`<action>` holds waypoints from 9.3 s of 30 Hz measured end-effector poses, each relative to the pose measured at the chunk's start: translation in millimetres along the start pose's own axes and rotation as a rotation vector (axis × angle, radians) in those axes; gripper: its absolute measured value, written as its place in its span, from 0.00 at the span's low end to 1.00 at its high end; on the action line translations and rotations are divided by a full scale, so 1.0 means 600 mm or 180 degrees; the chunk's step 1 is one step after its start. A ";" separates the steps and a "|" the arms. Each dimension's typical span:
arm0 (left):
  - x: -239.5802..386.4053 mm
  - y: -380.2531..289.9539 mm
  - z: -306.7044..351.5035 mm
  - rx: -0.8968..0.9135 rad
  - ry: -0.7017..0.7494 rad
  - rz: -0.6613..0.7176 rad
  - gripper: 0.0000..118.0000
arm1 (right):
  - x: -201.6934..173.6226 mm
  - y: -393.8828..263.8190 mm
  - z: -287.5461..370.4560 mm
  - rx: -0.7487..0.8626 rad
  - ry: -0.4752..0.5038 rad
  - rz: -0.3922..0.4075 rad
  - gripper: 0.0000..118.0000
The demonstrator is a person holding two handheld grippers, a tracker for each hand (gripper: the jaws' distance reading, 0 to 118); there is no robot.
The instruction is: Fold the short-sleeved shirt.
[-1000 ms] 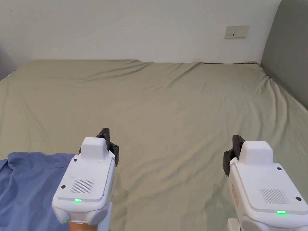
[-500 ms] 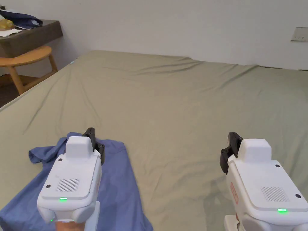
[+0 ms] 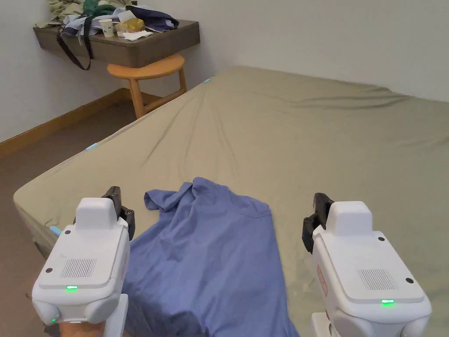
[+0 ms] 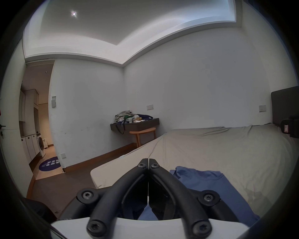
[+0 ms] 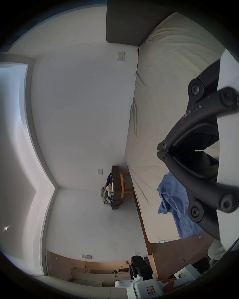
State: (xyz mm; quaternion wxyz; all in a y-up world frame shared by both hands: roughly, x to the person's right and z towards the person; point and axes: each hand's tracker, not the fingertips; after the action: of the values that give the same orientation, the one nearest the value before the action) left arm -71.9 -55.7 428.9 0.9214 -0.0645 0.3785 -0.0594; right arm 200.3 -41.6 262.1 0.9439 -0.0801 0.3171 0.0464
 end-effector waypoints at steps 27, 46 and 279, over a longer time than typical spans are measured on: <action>0.258 -0.203 -0.254 -0.2955 -0.1027 0.0106 0.71 | 0.160 -0.033 0.048 -0.0254 -0.0657 0.0085 0.01; 0.203 -0.014 -0.164 -0.2093 -0.1586 0.0619 0.02 | 0.237 -0.032 0.129 -0.0197 -0.0972 -0.0045 0.01; 0.233 -0.212 -0.121 -0.3008 -0.1503 -0.0345 0.05 | 0.462 -0.376 0.275 -0.2720 -0.1760 -0.1599 0.10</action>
State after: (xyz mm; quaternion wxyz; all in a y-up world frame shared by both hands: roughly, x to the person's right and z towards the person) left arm -31.8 -208.5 302.2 0.8477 -0.5037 0.1424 0.0862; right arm 549.3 -223.1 251.4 0.8576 -0.5128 -0.0176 -0.0361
